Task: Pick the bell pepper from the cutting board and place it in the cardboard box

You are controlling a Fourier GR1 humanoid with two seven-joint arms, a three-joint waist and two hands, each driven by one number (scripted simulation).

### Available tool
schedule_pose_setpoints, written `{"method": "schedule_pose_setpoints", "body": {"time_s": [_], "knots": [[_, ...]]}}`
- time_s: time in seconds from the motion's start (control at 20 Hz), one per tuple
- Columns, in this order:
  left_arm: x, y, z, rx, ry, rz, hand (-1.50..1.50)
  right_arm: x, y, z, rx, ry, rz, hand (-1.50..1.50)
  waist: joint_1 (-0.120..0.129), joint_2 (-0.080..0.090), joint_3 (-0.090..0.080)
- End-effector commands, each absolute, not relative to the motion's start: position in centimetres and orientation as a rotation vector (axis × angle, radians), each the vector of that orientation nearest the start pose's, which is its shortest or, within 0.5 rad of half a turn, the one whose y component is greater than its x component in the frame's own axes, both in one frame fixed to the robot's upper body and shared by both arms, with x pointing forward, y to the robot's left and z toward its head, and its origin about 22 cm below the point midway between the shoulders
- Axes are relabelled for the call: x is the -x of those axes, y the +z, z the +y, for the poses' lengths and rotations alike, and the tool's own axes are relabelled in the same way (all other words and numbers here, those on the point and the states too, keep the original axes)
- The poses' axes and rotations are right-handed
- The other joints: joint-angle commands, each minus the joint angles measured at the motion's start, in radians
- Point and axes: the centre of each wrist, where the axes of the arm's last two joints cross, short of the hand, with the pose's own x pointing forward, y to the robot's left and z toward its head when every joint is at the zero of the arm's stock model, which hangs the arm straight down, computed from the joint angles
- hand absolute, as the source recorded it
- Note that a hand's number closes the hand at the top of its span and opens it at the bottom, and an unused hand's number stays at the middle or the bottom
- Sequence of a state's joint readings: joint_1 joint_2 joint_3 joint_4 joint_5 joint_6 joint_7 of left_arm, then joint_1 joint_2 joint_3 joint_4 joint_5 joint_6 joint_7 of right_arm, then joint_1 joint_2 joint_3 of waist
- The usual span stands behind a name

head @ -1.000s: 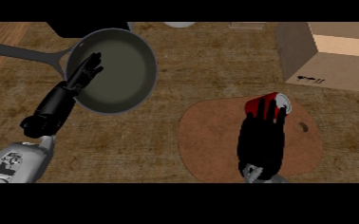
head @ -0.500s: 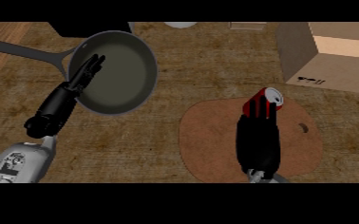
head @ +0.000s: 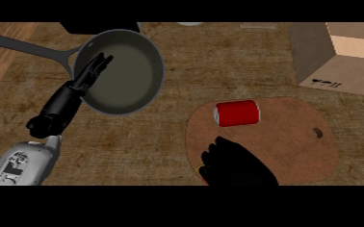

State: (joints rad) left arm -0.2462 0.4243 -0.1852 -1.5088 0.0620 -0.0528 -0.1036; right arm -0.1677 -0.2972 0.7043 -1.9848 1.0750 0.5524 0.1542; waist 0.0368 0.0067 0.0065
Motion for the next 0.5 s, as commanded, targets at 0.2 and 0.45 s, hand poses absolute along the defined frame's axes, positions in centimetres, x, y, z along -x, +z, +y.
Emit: {"method": "schedule_pose_setpoints", "body": {"time_s": [0.2, 0.45], "knots": [[-29.1, 6.1, 26.7, -0.095, -0.514, -1.757, 0.0, -20.6, 16.1, -20.0, 0.338, 1.953, -2.044, 1.5, -0.041, 0.001, 0.001], [-27.7, 5.0, 28.5, -0.107, -0.513, -1.739, 0.0, -22.6, 18.5, -28.0, 0.37, 1.71, -2.191, 1.5, -0.049, -0.004, -0.003]]}}
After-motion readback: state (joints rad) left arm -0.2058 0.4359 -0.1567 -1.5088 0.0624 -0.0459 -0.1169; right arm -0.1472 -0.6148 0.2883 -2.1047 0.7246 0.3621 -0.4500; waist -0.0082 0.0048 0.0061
